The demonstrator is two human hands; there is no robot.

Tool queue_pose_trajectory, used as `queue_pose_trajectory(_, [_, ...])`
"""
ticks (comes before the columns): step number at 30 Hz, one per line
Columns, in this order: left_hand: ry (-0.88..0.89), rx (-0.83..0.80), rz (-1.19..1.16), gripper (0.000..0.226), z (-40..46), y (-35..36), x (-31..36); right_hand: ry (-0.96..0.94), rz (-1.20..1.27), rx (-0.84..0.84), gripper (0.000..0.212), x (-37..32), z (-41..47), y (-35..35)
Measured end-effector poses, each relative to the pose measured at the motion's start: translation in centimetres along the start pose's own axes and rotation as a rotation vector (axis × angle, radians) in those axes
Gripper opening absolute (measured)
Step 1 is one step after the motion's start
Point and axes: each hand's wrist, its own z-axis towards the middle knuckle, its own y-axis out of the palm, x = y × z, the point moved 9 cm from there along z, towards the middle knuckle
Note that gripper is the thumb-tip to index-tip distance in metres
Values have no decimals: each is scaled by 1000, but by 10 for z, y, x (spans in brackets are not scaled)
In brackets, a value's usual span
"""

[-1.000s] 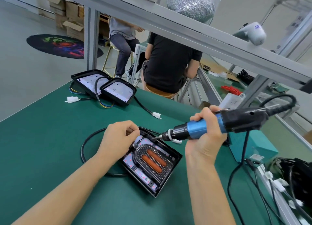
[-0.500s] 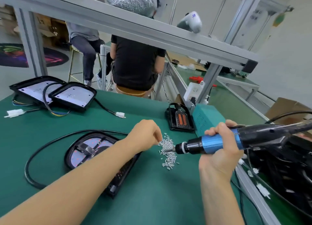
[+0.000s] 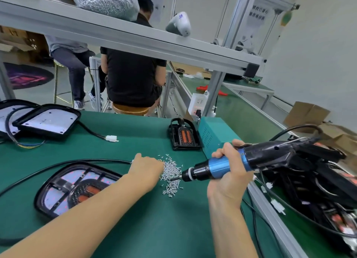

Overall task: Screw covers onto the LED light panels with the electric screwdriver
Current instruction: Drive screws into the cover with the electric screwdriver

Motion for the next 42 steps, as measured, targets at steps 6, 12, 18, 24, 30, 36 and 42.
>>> queue_pose_trajectory(6, [20,39,-21,30,-8,-12,-1,24,11,3,22,-1,-3,2])
queue_pose_trajectory(12, [98,294,-617,11,-48,-50,-31,110,179,-16,21,-11,-3,8])
queue_pose_trajectory(18, [1,336,-1226,19,-105,-32,-65,208,303,-65,19,-9,-21,33])
queue_pose_trajectory(24, [-83,341,-1369,20,-129,-17,-84,261,309,-155,15,4,-45,64])
queue_pose_trajectory(30, [-90,325,-1516,23,-145,-8,-96,286,269,-207,17,12,-64,81])
queue_pose_trajectory(36, [-130,375,-1313,19,-165,-5,-120,325,221,-323,16,22,-87,96])
queue_pose_trajectory(42, [-200,486,-936,13,-189,9,-135,334,99,-460,20,40,-115,102])
